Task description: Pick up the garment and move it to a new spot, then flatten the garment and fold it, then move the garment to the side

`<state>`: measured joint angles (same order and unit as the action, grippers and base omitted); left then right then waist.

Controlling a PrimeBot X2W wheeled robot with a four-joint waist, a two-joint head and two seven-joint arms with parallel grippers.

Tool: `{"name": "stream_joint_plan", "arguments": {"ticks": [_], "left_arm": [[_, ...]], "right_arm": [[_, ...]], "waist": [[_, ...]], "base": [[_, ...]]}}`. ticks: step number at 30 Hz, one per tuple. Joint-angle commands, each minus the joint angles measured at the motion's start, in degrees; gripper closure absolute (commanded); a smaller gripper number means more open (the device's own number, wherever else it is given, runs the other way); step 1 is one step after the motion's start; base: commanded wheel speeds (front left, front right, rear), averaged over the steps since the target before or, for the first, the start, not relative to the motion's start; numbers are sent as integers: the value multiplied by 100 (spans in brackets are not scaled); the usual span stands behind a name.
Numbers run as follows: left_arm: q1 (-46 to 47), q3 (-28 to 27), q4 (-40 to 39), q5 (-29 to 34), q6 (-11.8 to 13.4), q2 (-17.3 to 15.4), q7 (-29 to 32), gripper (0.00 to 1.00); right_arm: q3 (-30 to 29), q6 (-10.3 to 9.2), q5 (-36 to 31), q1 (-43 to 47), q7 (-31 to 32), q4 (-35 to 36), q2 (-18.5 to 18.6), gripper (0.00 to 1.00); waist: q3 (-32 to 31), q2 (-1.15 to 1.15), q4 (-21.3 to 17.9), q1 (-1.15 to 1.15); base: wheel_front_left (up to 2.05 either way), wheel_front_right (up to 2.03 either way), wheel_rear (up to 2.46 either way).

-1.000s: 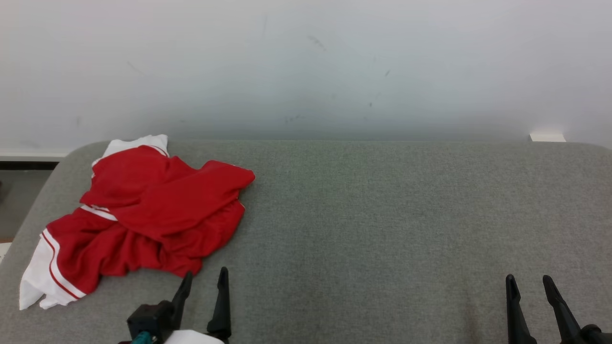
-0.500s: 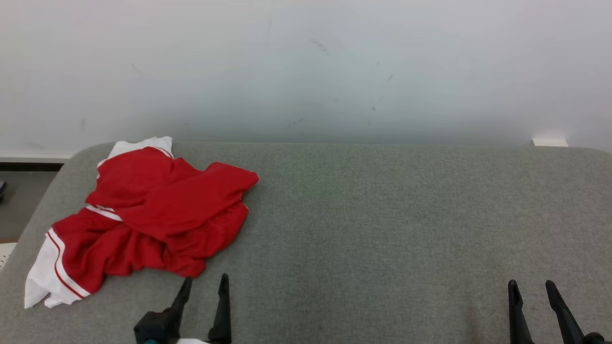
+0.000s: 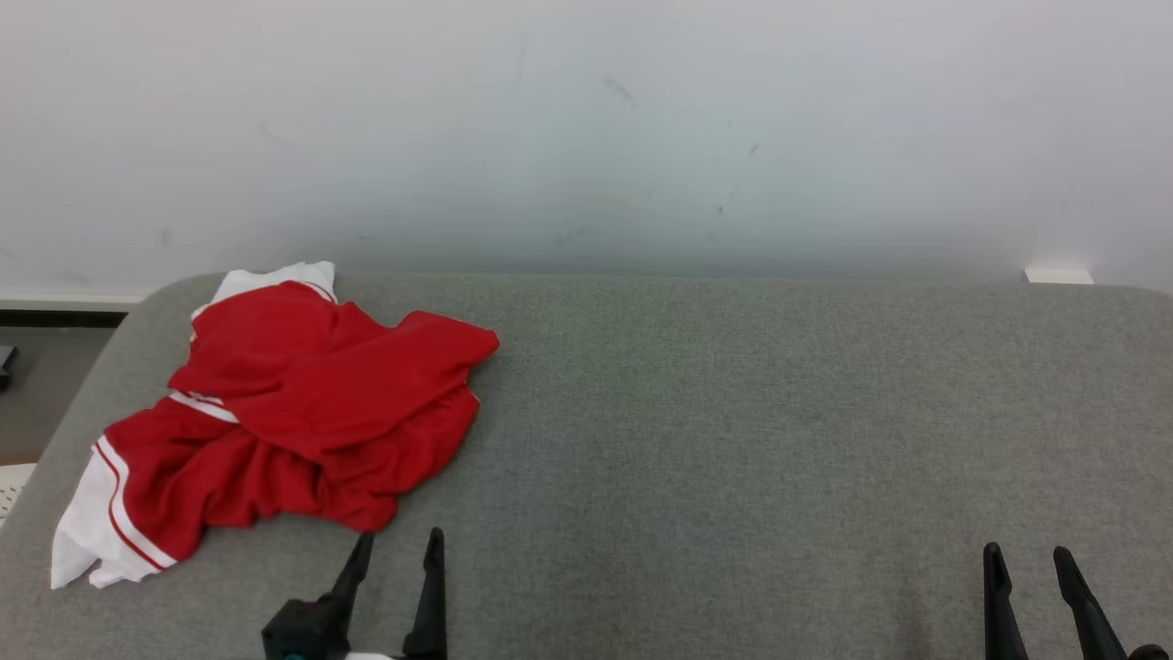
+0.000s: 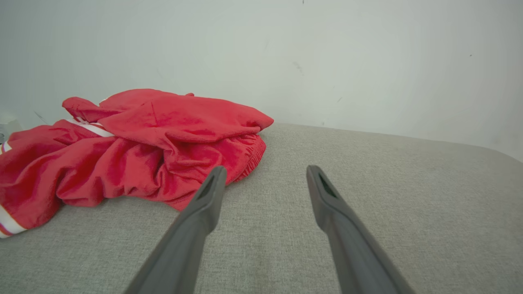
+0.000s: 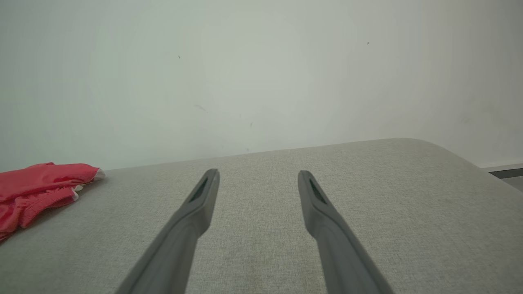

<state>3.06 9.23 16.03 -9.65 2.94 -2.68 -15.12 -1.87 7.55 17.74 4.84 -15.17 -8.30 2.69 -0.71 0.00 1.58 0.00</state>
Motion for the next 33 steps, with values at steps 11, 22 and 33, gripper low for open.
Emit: {"name": "stream_joint_plan", "arguments": {"ticks": [11,22,33], "left_arm": [[-37,-1,16,11,-14,-38,-6,0],[92,116,35,9,-19,-38,-5,0],[-56,-29,43,-2,-2,-35,-5,0]], "right_arm": [[-38,-12,20,58,2,-51,37,0],[0,-12,-112,136,3,1,33,0],[320,-12,-181,-9,3,-67,34,0]], "waist": [[33,0,26,0],[90,0,709,0],[153,0,1901,0]], "base": [[0,0,0],[0,0,0],[0,0,0]]}}
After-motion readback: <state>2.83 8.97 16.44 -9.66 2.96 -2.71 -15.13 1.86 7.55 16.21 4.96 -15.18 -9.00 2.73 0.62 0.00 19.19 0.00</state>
